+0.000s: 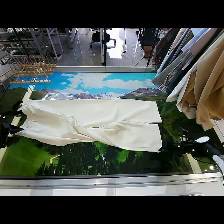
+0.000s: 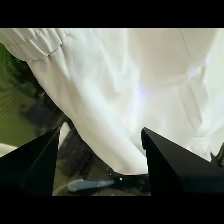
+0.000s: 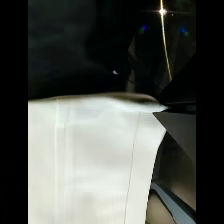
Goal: Fold the clothes and pants, and hang the long-sleeved shirts on hangers.
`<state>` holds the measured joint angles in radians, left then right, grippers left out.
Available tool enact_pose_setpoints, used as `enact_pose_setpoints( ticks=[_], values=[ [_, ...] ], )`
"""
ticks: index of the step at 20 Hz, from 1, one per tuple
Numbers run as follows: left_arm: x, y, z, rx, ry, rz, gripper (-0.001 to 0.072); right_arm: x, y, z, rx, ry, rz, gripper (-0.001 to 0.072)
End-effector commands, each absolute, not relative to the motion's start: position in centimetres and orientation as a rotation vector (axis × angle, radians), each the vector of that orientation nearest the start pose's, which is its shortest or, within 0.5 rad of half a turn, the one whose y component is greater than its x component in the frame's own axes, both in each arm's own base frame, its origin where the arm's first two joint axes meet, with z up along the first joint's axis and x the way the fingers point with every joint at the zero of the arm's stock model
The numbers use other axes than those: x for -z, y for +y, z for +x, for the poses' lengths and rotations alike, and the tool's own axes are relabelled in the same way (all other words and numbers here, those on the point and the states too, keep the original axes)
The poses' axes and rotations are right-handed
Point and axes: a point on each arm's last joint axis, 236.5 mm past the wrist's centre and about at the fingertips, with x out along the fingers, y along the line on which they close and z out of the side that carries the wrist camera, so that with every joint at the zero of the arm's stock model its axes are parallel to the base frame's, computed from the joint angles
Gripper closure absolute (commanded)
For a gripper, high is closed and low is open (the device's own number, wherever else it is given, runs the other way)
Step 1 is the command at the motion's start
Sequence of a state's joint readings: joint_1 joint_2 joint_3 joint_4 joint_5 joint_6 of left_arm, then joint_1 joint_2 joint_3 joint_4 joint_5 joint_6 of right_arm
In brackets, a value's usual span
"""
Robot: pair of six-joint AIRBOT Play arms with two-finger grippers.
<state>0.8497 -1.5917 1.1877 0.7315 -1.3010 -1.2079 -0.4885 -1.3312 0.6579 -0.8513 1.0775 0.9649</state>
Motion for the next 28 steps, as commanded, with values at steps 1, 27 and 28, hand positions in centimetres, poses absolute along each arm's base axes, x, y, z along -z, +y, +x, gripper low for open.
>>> enact_pose_setpoints(
  ticks=[1,27,28],
  values=[
    [2.7,15.9,36.8,0.036,1.091,-1.099,0.0187,9.2,3.1,29.6,-0.367,1.32,0.658,0.0699],
    [7.8,18.0,36.9,-0.077,1.159,-0.947,0.0056,9.0,-3.5,36.0,0.048,1.413,0.544,0.0302],
    [7.8,17.8,37.7,-0.068,1.129,-0.988,0.0056,8.7,-3.5,33.9,0.033,1.446,0.596,0.0301]
  ],
)
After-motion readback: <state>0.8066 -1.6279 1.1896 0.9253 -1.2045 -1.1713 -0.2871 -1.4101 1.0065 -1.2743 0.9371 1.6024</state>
